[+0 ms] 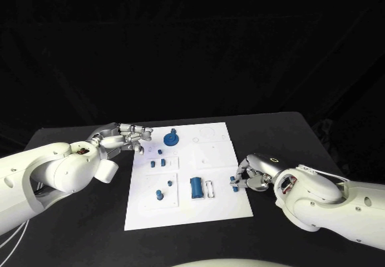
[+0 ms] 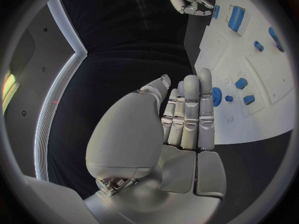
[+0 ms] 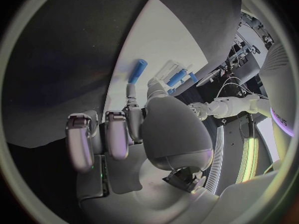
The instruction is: Assemble the parts on the task board
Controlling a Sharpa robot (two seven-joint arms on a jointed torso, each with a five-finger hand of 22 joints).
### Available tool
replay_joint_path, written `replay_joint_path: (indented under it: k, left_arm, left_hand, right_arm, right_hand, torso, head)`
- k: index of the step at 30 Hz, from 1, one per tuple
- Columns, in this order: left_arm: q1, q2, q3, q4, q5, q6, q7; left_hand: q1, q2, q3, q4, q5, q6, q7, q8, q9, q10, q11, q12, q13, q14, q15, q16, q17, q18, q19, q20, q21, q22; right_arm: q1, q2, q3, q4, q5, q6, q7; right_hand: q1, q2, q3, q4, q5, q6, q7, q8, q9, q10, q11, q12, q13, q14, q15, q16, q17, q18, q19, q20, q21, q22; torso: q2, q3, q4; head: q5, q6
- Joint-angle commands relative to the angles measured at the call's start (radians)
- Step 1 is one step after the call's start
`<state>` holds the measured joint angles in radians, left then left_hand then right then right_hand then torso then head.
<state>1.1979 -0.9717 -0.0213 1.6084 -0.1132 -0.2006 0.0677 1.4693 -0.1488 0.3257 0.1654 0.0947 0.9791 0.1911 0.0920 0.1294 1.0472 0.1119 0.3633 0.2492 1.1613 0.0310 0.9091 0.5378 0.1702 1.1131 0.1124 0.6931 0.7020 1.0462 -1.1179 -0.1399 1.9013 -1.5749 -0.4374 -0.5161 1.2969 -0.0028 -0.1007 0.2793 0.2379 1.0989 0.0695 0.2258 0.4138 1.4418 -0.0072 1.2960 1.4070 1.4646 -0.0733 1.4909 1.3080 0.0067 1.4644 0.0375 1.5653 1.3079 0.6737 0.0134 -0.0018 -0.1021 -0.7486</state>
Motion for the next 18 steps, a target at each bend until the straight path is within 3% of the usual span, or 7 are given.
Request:
replay_joint_path:
  k: [1, 5, 13, 18]
  left_arm:
    - [0.0, 0.001, 0.001, 0.003, 0.001, 0.011, 0.011]
    - [0.0, 0.001, 0.001, 0.003, 0.001, 0.012, 0.011]
    - [0.0, 0.001, 0.001, 0.003, 0.001, 0.013, 0.01]
    - [0.0, 0.0, 0.001, 0.004, 0.001, 0.014, 0.009]
  left_hand:
    - [-0.001, 0.004, 0.002, 0.005, -0.001, -0.008, -0.001, 0.006, -0.001, -0.008, -0.001, 0.005, 0.001, -0.008, 0.001, -0.004, -0.001, 0.014, 0.0, 0.006, -0.004, -0.001]
    - [-0.001, 0.004, 0.002, 0.005, -0.001, -0.008, -0.001, 0.006, -0.001, -0.008, -0.001, 0.005, 0.001, -0.008, 0.001, -0.004, -0.001, 0.014, 0.0, 0.006, -0.004, -0.001]
    - [-0.001, 0.004, 0.002, 0.005, -0.001, -0.008, -0.001, 0.006, -0.001, -0.008, -0.001, 0.005, 0.001, -0.008, 0.001, -0.004, -0.001, 0.014, 0.0, 0.006, -0.004, -0.001]
    - [-0.001, 0.004, 0.002, 0.005, -0.001, -0.008, -0.001, 0.006, -0.001, -0.008, -0.001, 0.005, 0.001, -0.008, 0.001, -0.004, -0.001, 0.014, 0.0, 0.006, -0.004, -0.001]
  right_arm:
    - [-0.005, 0.007, -0.001, -0.006, -0.045, 0.036, -0.044]
    - [-0.01, 0.017, -0.001, -0.014, -0.048, 0.048, -0.048]
    - [-0.024, 0.041, -0.001, -0.034, -0.051, 0.061, -0.049]
    - [-0.032, 0.061, -0.001, -0.053, -0.055, 0.07, -0.048]
  right_hand:
    - [-0.016, -0.002, -0.001, 0.009, 0.0, 0.007, -0.002, -0.007, -0.002, 0.001, 0.0, 0.0, -0.025, 0.079, 0.002, 0.005, 0.134, -0.007, 0.106, 0.002, 0.005, 0.263]
    - [-0.039, -0.01, -0.017, 0.009, 0.07, 0.011, -0.003, -0.009, -0.007, 0.002, -0.001, 0.0, -0.024, 0.079, 0.002, 0.005, 0.135, -0.007, 0.106, 0.001, 0.005, 0.263]
    - [-0.031, -0.008, -0.018, 0.005, 0.083, 0.013, -0.005, -0.009, -0.008, 0.002, -0.002, 0.0, -0.024, 0.08, 0.001, 0.005, 0.135, -0.007, 0.106, 0.001, 0.005, 0.263]
    - [0.028, 0.0, -0.002, -0.023, 0.084, 0.015, -0.009, -0.009, -0.01, 0.002, -0.006, 0.0, -0.023, 0.08, -0.002, 0.005, 0.135, -0.007, 0.106, -0.001, 0.005, 0.263]
  torso:
    - [0.0, 0.0003, -0.0004]
    - [0.0, 0.0005, -0.0004]
    - [0.0, 0.0005, -0.0002]
    - [0.0, 0.0009, 0.0]
  head:
    - [0.001, -0.001]
    - [0.002, -0.002]
    - [0.003, -0.003]
    - [0.006, -0.007]
